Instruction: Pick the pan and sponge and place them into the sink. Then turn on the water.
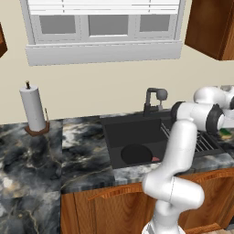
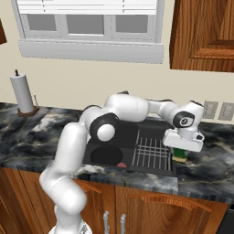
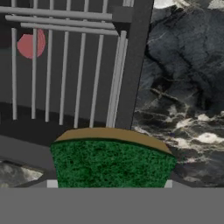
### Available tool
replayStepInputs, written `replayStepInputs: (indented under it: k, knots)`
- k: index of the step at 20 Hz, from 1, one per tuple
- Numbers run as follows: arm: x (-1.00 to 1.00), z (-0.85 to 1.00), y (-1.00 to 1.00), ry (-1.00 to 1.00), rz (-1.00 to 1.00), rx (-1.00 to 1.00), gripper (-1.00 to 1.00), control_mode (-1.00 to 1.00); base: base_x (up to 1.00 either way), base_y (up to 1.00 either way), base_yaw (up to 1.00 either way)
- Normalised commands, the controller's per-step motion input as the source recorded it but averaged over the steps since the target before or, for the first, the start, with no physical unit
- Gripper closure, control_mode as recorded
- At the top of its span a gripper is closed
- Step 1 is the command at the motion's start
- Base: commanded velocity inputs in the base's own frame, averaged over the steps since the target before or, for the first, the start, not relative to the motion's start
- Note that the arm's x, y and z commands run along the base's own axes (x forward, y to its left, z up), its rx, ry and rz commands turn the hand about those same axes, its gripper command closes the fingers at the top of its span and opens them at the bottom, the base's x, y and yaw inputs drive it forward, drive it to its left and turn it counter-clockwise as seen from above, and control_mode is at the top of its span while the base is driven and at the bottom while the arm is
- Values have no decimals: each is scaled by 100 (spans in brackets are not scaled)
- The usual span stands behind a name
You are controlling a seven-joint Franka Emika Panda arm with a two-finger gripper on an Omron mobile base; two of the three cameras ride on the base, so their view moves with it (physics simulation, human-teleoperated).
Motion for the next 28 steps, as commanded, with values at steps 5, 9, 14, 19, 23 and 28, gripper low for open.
replayStepInputs:
  k: [5, 9, 14, 19, 23, 28]
  knots:
    - [-26, 13, 45, -8, 4, -10, 100, -100, 0, 0, 0]
    - [-27, 38, 36, -9, 3, -12, 100, -100, 0, 0, 0]
    - [-29, 26, 42, -8, 3, -9, 100, -100, 0, 0, 0]
    - [-30, -1, 57, -6, 2, -2, 100, -100, 0, 0, 0]
    - [-29, 0, 51, -7, 0, 0, 100, -100, 0, 0, 0]
    - [-23, 11, 55, -6, 0, -1, 100, -100, 0, 0, 0]
